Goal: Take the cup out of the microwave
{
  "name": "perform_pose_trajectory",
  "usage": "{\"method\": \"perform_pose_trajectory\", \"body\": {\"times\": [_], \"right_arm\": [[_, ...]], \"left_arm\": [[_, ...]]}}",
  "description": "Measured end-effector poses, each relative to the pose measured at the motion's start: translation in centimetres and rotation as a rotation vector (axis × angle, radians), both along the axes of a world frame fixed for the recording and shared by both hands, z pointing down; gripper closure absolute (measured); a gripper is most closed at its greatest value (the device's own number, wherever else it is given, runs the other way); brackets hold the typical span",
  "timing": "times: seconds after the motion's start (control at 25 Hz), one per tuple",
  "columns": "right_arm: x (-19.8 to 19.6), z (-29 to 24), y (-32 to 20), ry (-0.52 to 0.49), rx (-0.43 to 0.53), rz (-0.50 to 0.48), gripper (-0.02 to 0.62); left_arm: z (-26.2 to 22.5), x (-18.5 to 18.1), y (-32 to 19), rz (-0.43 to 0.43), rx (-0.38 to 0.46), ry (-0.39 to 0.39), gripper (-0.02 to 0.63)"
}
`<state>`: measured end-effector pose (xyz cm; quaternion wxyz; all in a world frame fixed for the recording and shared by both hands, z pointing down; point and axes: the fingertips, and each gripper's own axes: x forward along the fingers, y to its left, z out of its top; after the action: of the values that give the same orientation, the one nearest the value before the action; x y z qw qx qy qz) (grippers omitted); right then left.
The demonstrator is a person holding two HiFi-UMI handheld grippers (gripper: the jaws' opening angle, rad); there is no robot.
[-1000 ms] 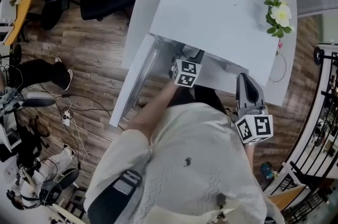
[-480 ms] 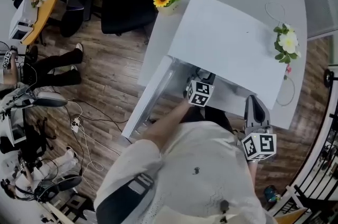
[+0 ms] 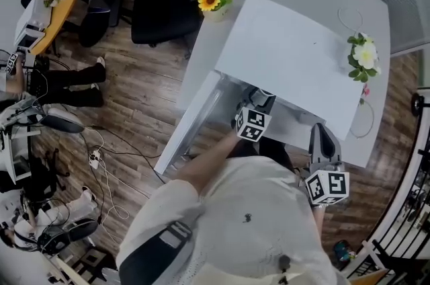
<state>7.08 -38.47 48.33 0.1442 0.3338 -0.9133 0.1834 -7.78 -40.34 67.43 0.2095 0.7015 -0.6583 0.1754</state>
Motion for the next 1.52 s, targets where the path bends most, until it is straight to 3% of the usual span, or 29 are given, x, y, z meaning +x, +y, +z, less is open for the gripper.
{"method": "perform_pose_trajectory", "body": {"times": [1.52], "right_arm": [[-1.5,0.9,7.9,-0.039,-0.013,-0.013,0.588]], "left_arm": [[-5.1,1.3,11.8,0.090,0.055,0.044,0.362]]}}
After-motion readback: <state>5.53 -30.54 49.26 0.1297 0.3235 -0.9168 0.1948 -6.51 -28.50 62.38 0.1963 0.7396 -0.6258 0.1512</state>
